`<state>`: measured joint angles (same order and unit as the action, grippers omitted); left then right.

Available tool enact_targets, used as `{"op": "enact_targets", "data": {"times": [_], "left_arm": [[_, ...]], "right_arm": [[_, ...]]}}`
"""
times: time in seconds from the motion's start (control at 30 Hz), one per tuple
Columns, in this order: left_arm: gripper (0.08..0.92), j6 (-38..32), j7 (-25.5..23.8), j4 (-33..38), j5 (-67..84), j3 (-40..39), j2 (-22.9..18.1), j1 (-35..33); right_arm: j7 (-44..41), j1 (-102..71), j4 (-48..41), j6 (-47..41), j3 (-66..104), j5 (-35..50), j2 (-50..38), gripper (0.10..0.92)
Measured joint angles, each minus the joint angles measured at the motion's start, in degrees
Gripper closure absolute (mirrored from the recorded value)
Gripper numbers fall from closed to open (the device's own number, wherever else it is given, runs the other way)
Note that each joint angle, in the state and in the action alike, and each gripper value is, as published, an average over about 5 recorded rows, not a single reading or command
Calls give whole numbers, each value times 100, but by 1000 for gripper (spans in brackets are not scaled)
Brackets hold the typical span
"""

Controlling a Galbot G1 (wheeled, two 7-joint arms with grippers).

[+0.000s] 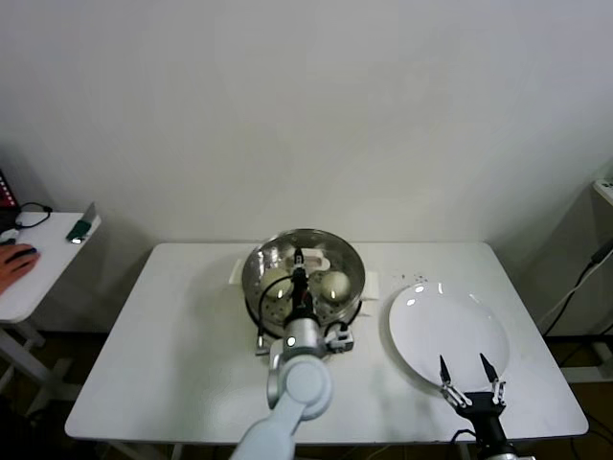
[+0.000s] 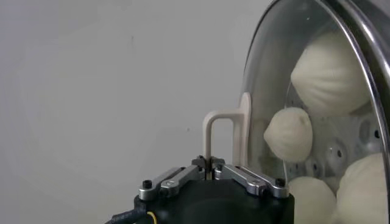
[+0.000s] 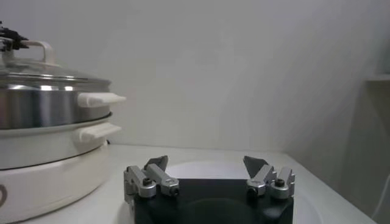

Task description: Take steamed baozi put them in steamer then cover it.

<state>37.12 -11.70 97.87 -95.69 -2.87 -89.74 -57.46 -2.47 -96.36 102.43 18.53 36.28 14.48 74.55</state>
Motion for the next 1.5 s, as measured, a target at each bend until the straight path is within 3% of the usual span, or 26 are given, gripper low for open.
{"op": "enact_targets", "data": {"times": [0.53,0.87,1.13,1.3,1.5], "left_arm": [[859,-39,-13,-37,135,-3,69,30],[594,-47,-95,280,377,-121,205,-68],[369,-47,-136,1001,972,-163,505,-244],[228,-184,105,1561,1677,-29,829,-492],[178,-584,663,2145,3068,503,1273,-938]], "right_arm": [[-27,71,-30,23,-8,-91,53,203],[-29,71,27,-107,-81,-89,0,203],[-30,64,73,-248,-110,-64,-27,203],[107,62,112,-309,-155,-11,-38,203],[237,81,195,-276,-169,48,-58,203]]}}
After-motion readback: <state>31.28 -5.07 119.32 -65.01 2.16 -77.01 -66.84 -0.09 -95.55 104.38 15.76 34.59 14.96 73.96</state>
